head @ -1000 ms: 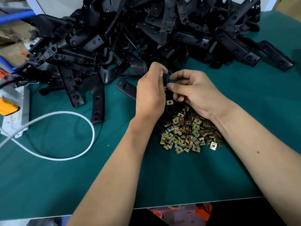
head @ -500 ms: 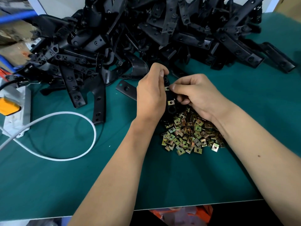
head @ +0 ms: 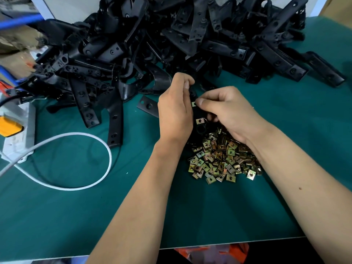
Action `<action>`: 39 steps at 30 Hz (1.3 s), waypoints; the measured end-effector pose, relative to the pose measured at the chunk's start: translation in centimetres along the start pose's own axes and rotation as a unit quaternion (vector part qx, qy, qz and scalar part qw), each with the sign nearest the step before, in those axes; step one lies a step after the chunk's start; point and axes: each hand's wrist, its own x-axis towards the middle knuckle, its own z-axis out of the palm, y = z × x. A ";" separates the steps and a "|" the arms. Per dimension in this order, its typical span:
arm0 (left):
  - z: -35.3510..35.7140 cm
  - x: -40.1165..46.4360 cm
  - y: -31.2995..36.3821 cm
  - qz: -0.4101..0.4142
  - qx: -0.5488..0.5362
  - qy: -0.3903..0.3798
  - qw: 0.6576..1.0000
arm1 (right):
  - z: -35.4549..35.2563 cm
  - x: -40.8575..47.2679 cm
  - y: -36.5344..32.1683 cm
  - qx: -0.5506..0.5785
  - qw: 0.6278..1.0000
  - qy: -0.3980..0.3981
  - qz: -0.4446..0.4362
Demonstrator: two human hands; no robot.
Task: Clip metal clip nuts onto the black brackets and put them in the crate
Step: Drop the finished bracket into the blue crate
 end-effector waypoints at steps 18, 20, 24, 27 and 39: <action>-1.1 0.3 -1.4 -0.113 0.216 -0.097 0.965 | 0.9 -1.0 -1.8 -0.134 0.988 -0.051 -0.054; -1.5 0.1 -1.4 -0.114 0.219 -0.105 0.963 | 1.6 -1.6 -2.0 -0.168 0.983 -0.023 -0.065; -1.8 0.7 -0.4 -0.101 0.310 -0.123 0.937 | 2.1 -3.1 -1.8 -0.155 0.984 0.045 -0.075; -0.5 1.4 3.1 -0.043 0.332 -0.108 0.936 | -1.4 -4.4 -1.5 -0.075 0.987 0.126 -0.069; 16.4 -8.5 26.4 0.230 0.138 -0.333 0.904 | -25.4 -21.0 4.6 -0.014 0.871 0.490 0.018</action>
